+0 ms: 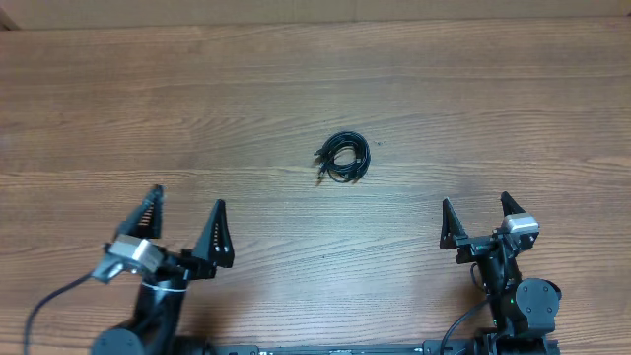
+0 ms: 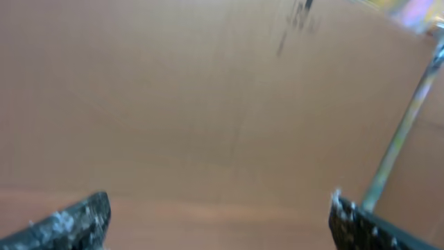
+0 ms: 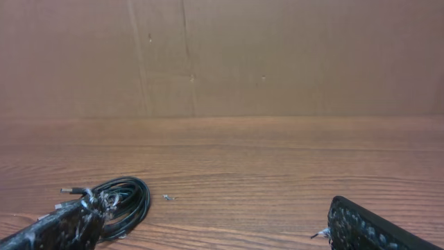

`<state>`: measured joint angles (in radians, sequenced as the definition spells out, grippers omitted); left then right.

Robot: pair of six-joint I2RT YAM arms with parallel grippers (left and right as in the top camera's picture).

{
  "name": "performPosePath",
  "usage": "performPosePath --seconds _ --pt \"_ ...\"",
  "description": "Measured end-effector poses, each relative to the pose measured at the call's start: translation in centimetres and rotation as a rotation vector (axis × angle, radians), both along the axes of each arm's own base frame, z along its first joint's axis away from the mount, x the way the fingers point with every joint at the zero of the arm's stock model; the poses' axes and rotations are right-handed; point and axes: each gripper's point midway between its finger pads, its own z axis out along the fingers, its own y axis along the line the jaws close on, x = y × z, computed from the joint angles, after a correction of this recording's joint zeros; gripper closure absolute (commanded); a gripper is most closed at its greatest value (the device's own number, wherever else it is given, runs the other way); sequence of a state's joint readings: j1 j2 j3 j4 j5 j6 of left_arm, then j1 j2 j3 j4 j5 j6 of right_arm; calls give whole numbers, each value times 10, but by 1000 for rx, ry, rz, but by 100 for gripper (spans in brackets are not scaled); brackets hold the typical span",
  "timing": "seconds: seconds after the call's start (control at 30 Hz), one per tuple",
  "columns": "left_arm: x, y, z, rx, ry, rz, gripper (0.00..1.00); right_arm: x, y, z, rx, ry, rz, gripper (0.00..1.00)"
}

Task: Untangle cables
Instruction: 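Move both grippers forward toward the black cable bundle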

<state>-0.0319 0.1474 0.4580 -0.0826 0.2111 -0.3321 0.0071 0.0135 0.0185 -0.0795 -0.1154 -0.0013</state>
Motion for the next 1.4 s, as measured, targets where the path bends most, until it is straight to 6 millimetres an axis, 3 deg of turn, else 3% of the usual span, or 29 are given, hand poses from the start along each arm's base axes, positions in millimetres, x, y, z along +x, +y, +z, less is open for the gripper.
performPosePath --seconds 0.1,0.23,0.43,0.57,0.63,0.73,0.9,1.0,1.03,1.17,1.4 --pt "1 0 15 74 167 11 0 0 0 0 1 -1 -1 0" --pt "12 -4 17 151 472 -24 0 0 0 0 1 -1 -1 0" --pt "35 -34 2 142 878 -243 0 0 0 0 0 -1 0 0" --pt "44 -59 -31 72 1085 -420 0 0 3 4 8 -16 19 0" --pt "47 -64 -45 56 1159 -467 0 -3 15 7 48 -20 86 0" --pt "52 -69 -67 42 1264 -518 0 -19 57 17 230 5 355 0" --pt "63 -69 -88 51 1333 -534 0 -44 90 30 437 81 598 0" --pt "69 -69 -100 41 1379 -536 0 -54 98 47 479 51 680 0" --pt "72 -69 -105 30 1399 -533 0 -64 102 68 482 -22 739 0" --pt "76 -69 -122 -4 1482 -528 0 -84 102 111 471 -168 802 0" --pt "80 -80 -140 2 1547 -553 0 -92 88 172 440 -83 632 0"
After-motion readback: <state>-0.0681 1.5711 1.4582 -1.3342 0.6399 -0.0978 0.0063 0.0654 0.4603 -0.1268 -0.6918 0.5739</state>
